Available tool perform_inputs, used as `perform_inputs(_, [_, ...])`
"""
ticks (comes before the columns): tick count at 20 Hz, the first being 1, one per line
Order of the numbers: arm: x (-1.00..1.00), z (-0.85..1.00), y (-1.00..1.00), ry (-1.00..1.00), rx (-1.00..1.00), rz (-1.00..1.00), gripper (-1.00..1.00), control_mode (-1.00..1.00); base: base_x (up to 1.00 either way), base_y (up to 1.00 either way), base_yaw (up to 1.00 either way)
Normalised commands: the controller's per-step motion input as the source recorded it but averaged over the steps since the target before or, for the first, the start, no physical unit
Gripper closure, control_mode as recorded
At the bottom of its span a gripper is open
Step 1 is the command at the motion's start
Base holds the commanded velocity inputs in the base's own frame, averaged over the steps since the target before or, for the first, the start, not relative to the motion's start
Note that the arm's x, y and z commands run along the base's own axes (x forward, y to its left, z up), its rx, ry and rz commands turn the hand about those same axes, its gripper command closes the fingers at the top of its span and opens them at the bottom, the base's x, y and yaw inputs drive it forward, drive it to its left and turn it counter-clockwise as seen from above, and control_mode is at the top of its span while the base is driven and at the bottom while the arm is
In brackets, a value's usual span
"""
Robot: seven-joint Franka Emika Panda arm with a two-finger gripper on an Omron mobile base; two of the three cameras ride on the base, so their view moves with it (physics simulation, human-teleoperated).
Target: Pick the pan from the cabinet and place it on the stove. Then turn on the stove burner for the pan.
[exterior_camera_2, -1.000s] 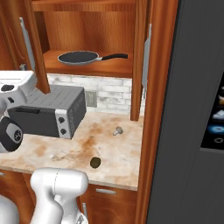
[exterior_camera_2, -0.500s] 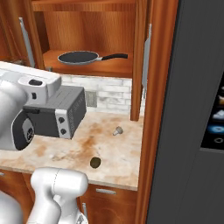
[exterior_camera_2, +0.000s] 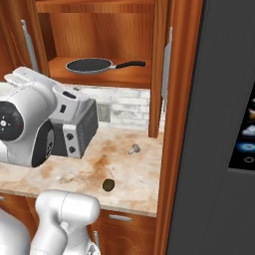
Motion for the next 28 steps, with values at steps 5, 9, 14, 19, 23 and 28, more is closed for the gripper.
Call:
perform_inputs(5, [0.48, 0.00, -0.09, 0.31, 0.13, 0.12, -1.00, -1.00, 0.00, 0.00, 0.00])
perform_inputs(9, [0.55, -0.12, 0.00, 0.26, 0.18, 0.11, -1.00, -1.00, 0.00, 0.00, 0.00])
perform_inputs(14, [0.48, -0.24, 0.01, 0.18, 0.16, 0.07, -1.00, -1.00, 0.00, 0.00, 0.00])
perform_inputs(19, [0.33, -0.19, 0.04, 0.08, 0.15, 0.04, -1.00, -1.00, 0.00, 0.00, 0.00])
perform_inputs(23, [0.48, -0.17, 0.14, 0.05, 0.18, 0.01, -1.00, -1.00, 0.00, 0.00, 0.00])
perform_inputs(28, [0.45, -0.18, 0.24, 0.03, 0.17, 0.02, -1.00, -1.00, 0.00, 0.00, 0.00])
